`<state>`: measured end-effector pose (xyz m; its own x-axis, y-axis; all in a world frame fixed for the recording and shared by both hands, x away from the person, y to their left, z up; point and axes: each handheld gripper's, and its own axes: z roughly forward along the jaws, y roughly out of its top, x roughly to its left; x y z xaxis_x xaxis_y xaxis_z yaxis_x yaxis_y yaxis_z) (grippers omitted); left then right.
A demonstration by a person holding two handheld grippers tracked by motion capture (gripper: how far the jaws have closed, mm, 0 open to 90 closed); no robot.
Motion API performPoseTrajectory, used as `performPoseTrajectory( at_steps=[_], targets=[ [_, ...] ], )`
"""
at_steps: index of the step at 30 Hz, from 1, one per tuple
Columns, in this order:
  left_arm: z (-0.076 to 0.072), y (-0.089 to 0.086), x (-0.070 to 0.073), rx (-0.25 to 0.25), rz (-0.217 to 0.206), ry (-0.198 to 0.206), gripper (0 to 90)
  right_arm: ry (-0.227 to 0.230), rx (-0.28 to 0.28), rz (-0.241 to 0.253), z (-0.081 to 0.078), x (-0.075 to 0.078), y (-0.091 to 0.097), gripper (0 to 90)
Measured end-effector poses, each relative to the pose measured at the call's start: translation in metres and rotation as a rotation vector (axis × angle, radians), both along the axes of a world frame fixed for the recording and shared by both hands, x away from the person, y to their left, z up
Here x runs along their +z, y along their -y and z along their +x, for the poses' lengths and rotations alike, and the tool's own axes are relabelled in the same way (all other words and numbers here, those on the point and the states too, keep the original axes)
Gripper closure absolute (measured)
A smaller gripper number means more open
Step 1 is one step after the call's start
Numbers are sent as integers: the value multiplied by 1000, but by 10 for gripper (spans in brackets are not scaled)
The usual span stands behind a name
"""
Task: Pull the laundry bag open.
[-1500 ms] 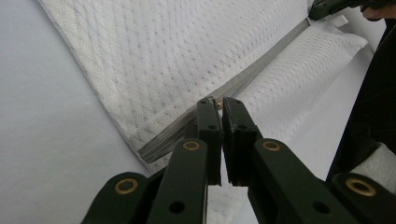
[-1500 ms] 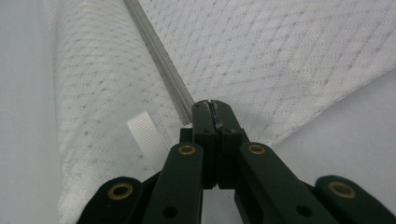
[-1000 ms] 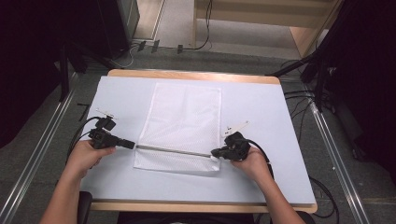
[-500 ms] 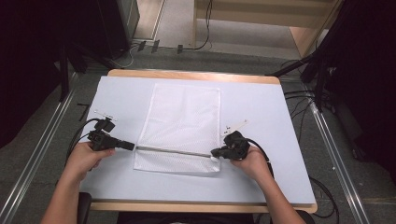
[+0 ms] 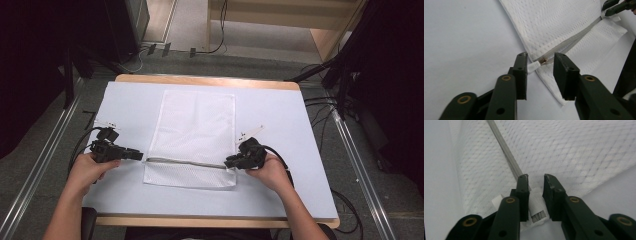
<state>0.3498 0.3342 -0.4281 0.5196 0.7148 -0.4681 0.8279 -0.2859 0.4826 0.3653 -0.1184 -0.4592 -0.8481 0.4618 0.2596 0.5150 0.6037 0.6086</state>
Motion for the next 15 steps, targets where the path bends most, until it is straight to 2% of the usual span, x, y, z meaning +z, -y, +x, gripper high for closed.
performPoseTrajectory(
  at_steps=[3, 9, 13, 15],
  targets=[
    [0, -2, 2, 9, -2, 31, 586, -2, -18, 20, 2, 2, 4, 712],
    [1, -8, 4, 65, 1, 110, 484, 6, -71, 53, 6, 4, 12, 623],
    [2, -11, 3, 89, 0, 123, 454, 9, -100, 64, 9, 2, 18, 577],
    [4, -12, 2, 99, 18, 123, 428, 10, -119, 66, 11, 2, 23, 546]
  ],
)
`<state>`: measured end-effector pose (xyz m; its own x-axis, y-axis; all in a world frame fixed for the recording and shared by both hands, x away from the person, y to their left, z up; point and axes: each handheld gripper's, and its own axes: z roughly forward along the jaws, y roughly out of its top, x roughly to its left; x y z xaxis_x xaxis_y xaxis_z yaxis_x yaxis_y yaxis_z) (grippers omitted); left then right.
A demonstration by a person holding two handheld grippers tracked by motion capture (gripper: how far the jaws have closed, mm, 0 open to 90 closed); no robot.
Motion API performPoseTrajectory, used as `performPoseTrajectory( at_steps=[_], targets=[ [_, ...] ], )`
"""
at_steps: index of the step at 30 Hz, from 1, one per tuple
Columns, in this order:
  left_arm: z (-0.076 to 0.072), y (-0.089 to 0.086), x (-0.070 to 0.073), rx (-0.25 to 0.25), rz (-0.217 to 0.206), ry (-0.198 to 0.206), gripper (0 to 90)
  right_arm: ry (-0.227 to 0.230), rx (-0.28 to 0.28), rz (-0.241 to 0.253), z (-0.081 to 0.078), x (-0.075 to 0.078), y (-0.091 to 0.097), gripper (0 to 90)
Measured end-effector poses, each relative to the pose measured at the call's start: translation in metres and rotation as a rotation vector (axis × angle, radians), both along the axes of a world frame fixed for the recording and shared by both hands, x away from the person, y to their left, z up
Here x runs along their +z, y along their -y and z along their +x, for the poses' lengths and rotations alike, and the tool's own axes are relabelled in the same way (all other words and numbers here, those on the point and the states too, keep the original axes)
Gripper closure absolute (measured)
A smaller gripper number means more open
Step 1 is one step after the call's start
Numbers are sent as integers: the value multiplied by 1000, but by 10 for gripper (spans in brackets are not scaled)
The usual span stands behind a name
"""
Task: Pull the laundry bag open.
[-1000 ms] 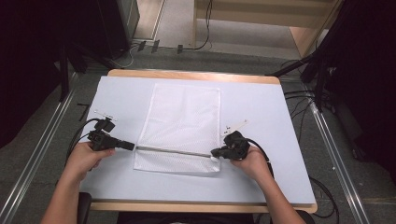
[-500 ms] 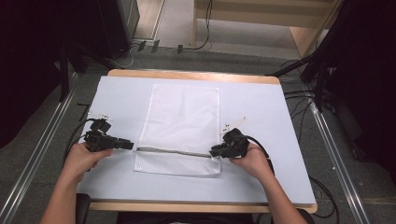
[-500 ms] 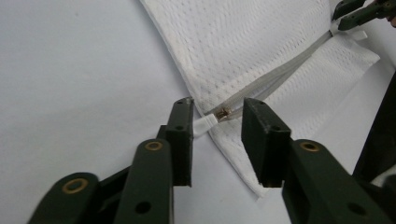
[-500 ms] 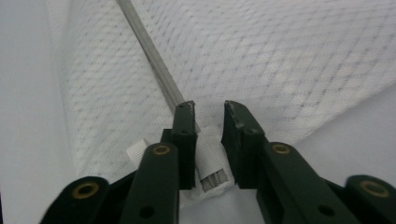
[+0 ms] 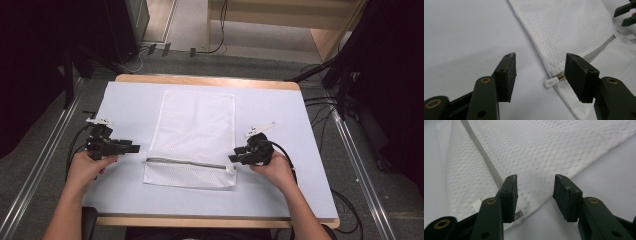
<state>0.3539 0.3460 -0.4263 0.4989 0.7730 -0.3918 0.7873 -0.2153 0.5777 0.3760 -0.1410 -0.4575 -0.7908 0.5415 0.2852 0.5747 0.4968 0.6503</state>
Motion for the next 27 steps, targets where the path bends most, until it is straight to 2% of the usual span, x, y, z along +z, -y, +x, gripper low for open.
performPoseTrajectory(
  at_steps=[6, 14, 20, 27],
  targets=[
    [4, -2, -1, 27, 27, 31, 387, 20, -60, 15, 4, -2, 13, 473],
    [9, -4, -3, 47, 47, 35, 364, 27, -147, 25, 8, -5, 31, 431],
    [10, -5, -4, 53, 56, 40, 358, 29, -179, 22, 10, -7, 38, 419],
    [12, -4, -5, 53, 68, 36, 343, 33, -186, 18, 9, -8, 39, 403]
  ],
)
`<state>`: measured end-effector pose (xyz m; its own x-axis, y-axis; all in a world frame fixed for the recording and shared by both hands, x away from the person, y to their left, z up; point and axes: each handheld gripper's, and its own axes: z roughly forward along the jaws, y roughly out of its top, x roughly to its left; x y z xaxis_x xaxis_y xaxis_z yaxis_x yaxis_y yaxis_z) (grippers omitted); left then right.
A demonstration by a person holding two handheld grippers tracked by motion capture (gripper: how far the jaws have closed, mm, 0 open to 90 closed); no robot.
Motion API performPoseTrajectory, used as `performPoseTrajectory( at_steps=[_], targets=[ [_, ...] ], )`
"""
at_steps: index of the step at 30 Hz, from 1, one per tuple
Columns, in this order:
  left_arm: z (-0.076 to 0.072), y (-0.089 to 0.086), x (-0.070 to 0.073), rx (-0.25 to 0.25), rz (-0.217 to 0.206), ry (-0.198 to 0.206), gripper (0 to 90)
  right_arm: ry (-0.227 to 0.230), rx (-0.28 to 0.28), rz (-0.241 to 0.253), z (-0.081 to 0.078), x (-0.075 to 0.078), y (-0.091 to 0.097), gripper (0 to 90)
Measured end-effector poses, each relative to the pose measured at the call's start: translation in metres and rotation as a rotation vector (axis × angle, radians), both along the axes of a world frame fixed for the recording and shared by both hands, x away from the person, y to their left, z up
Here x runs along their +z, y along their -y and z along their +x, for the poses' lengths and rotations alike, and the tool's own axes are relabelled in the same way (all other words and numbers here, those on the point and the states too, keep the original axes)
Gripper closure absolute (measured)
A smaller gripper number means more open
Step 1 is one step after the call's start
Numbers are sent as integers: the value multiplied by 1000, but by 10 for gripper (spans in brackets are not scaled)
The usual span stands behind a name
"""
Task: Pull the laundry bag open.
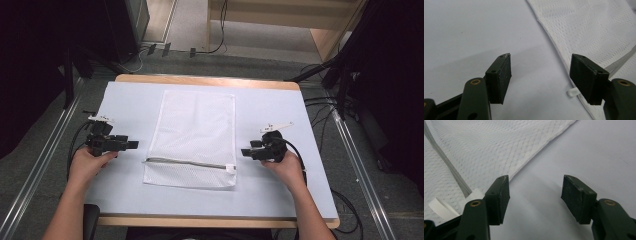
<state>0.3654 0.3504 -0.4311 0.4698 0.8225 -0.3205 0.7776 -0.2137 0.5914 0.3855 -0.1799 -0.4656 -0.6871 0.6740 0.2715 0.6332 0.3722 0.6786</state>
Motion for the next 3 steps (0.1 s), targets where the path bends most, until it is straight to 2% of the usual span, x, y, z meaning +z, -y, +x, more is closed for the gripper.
performPoseTrajectory(
  at_steps=[3],
  targets=[
    [0, -1, 0, 9, -1, -3, 342, 7, -7, -3, 1, -1, 1, 380]
  ],
)
